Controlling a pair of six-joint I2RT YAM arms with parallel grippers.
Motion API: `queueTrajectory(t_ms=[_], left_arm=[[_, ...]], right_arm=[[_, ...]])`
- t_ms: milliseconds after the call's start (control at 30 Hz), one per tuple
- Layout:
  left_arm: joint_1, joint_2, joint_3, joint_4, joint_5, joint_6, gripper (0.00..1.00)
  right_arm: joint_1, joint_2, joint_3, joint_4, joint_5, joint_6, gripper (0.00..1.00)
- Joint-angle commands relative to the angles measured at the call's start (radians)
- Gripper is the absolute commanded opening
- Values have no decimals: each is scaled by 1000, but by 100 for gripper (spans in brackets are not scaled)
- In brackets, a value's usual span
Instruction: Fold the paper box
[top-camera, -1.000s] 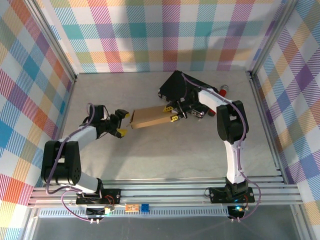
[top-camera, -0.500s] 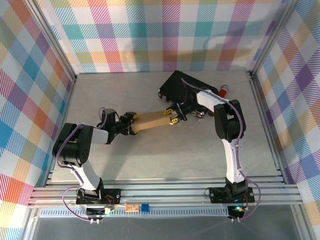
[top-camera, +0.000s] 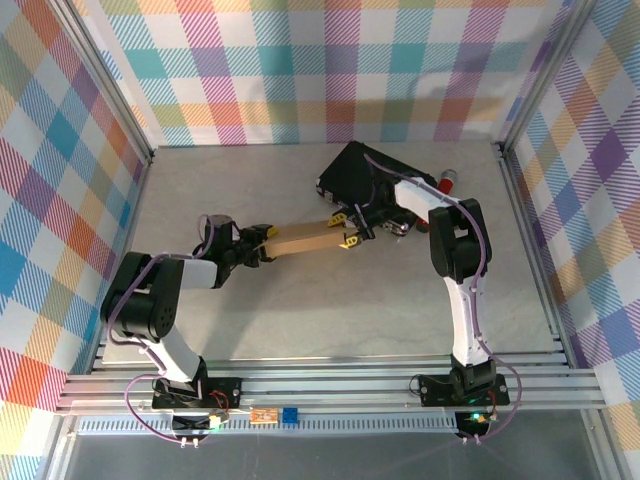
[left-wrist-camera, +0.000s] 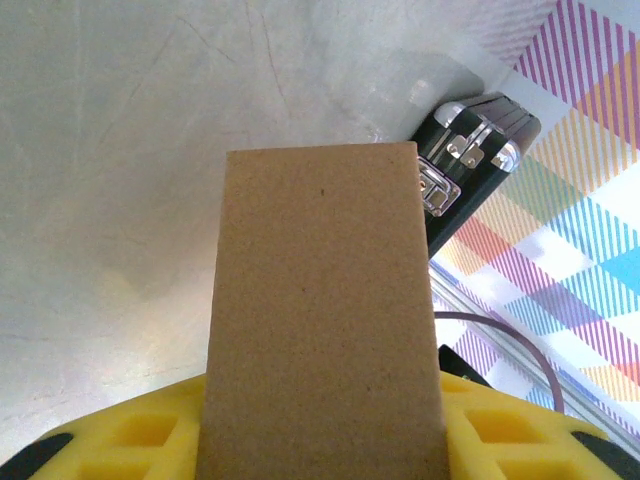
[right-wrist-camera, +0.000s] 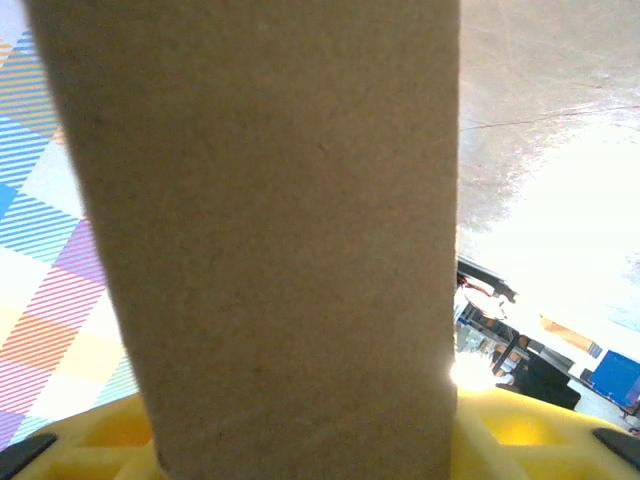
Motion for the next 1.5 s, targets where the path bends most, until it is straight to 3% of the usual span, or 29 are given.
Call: queueTrajectory(t_ms=[0,167,300,400,633,733,833,933,1033,1200,1467], left_arm=[[-28,-57,44,-115,31,9,32],[-28,-103,56,-239,17,8,22],[-22,-123,132,-556,35,54,1],[-18,-151,174,-704,17,98,0],[32,-256,139,-793,-30,13,0],[62,-268,140,-838,-19,32,0],[97,-275,144,-910,-11,64,0],[125,-274,144,-947,-3,111,1],[145,-262,146,-971,4,128,1],[182,-231,150,-1013,18,156,1],[229,-177,181,-1062,24,221,1]], right_arm=[[12,24,21,-19,4,-15,51],[12,7,28,-19,25,-28,60],[1,-21,73,-92,99,-104,69],[-19,-62,76,-124,161,-160,73],[-77,-237,26,-140,375,-337,75],[-75,-351,-17,-80,478,-426,71],[-59,-481,-89,13,576,-539,60],[-3,-602,-193,119,672,-714,53],[85,-673,-298,189,709,-934,39],[255,-745,-461,329,819,-1249,39],[301,-689,-404,310,930,-1369,41]])
